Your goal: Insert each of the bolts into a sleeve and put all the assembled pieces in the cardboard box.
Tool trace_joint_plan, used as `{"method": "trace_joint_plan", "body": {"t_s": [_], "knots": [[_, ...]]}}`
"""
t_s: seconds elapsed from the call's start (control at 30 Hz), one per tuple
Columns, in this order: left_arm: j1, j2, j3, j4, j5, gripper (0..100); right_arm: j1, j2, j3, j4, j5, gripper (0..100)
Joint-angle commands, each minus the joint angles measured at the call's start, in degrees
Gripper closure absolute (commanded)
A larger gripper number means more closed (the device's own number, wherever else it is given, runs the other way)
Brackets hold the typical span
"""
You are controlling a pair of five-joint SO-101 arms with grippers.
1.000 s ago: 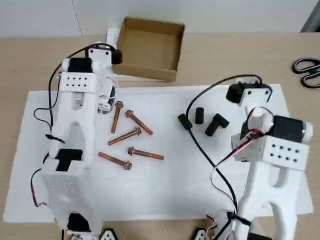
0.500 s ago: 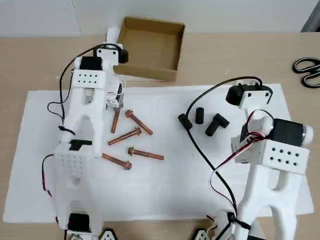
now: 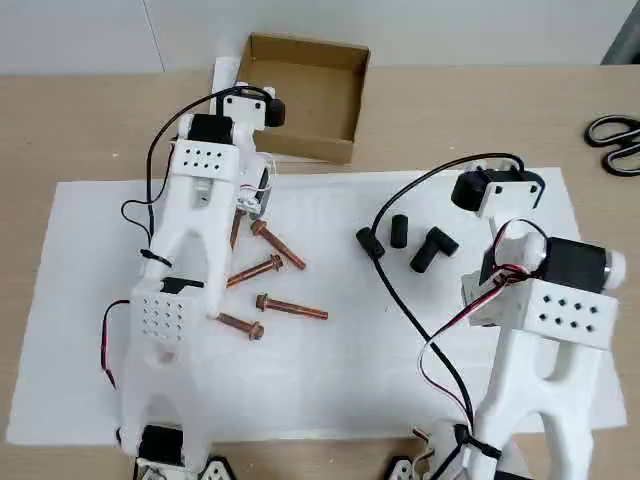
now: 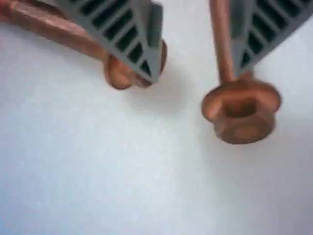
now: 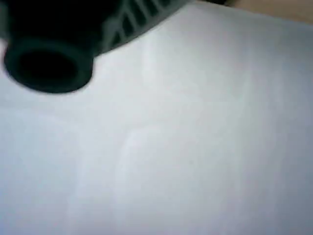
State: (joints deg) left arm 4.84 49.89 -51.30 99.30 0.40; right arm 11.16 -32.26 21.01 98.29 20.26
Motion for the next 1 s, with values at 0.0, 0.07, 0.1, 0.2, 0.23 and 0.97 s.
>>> {"method": "trace_joint_plan", "body": {"t_s": [0.0,0.07,0.1,0.2,0.23,0.97], "knots": [[0.00,0.00,-2.24,0.09,0.26,90,0.48,-1.10,-0.18,0.84,-0.35,99.5],[-0.18,1.23,-2.51,0.00,0.09,90,0.48,-1.10,-0.18,0.84,-0.35,99.5],[-0.18,1.76,-2.51,0.00,0.09,90,0.48,-1.10,-0.18,0.84,-0.35,99.5],[-0.18,2.99,-2.51,-0.09,0.09,90,0.40,-1.10,-0.18,0.84,-0.35,99.5],[-0.18,3.16,-2.59,-0.18,0.09,90,0.40,-1.10,-0.18,0.84,-0.35,99.5],[-1.58,14.77,-12.62,1.14,0.09,91,0.31,-1.10,-0.09,0.84,-0.35,99.5]]}}
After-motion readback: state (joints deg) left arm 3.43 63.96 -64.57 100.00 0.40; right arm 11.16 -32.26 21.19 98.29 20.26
